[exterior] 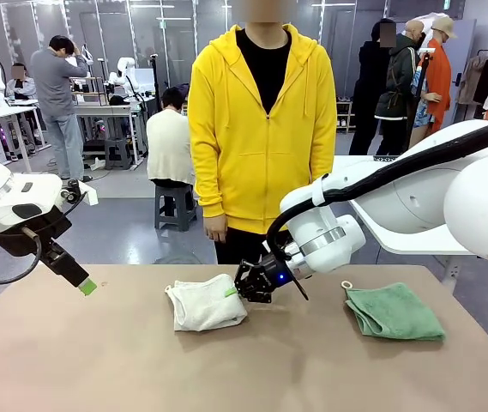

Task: Fold the towels and place them in the basket.
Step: Stack the folded Towel with hook on the right side of the table.

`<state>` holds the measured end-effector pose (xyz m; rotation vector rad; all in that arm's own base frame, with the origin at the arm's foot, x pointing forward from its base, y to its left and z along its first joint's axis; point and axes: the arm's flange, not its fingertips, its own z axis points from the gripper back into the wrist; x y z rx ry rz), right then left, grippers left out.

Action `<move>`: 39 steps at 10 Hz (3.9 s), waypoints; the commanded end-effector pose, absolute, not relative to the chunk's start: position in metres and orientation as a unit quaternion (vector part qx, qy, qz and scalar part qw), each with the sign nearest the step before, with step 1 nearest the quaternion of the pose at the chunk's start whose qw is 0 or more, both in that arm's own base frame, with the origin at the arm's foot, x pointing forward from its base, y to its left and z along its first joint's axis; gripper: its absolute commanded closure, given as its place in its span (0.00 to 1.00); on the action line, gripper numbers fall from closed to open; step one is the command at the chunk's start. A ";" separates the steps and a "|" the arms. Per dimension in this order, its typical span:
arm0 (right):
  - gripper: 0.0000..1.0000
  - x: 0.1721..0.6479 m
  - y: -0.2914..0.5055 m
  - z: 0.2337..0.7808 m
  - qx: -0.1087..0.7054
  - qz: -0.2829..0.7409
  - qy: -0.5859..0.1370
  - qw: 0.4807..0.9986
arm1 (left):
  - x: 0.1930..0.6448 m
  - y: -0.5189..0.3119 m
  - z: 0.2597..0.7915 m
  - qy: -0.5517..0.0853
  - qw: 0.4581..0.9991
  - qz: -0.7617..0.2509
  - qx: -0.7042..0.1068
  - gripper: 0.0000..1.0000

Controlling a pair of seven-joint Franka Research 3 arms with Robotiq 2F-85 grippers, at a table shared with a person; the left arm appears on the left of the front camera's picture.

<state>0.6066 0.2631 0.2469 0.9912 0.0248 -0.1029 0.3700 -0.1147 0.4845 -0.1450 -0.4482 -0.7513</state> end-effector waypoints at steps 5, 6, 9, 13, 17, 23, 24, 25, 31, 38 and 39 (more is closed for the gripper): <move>1.00 0.607 0.264 0.247 0.475 -0.050 0.012 0.879 | 0.371 -0.114 0.485 -0.217 0.904 -0.362 -0.070 0.00; 1.00 0.607 0.264 0.247 0.475 -0.050 0.012 0.879 | 0.371 -0.114 0.485 -0.217 0.904 -0.362 -0.070 0.00; 0.95 0.610 0.254 0.288 0.463 -0.001 -0.034 0.886 | 0.371 -0.114 0.485 -0.217 0.904 -0.362 -0.070 0.00; 0.95 0.596 0.188 0.368 0.447 0.025 -0.076 0.891 | 0.371 -0.114 0.485 -0.217 0.904 -0.362 -0.070 0.00; 0.95 0.588 0.123 0.407 0.425 0.047 -0.113 0.897 | 0.371 -0.114 0.485 -0.217 0.904 -0.362 -0.070 0.00; 0.95 0.570 0.042 0.430 0.397 0.075 -0.108 0.908 | 0.371 -0.114 0.485 -0.217 0.904 -0.362 -0.070 0.00; 0.95 0.565 0.029 0.427 0.389 0.082 -0.099 0.912 | 0.371 -0.114 0.485 -0.217 0.904 -0.362 -0.070 0.00; 0.95 0.561 0.018 0.425 0.383 0.077 -0.096 0.916 | 0.371 -0.114 0.485 -0.217 0.904 -0.362 -0.070 0.00; 0.95 0.545 -0.039 0.402 0.315 0.095 -0.111 0.938 | 0.371 -0.114 0.485 -0.217 0.904 -0.362 -0.070 0.00; 0.95 0.539 -0.078 0.366 0.216 0.054 -0.090 0.971 | 0.371 -0.114 0.485 -0.217 0.904 -0.362 -0.070 0.00; 0.95 0.540 -0.081 0.358 0.180 0.040 -0.084 0.979 | 0.371 -0.114 0.485 -0.217 0.904 -0.362 -0.070 0.00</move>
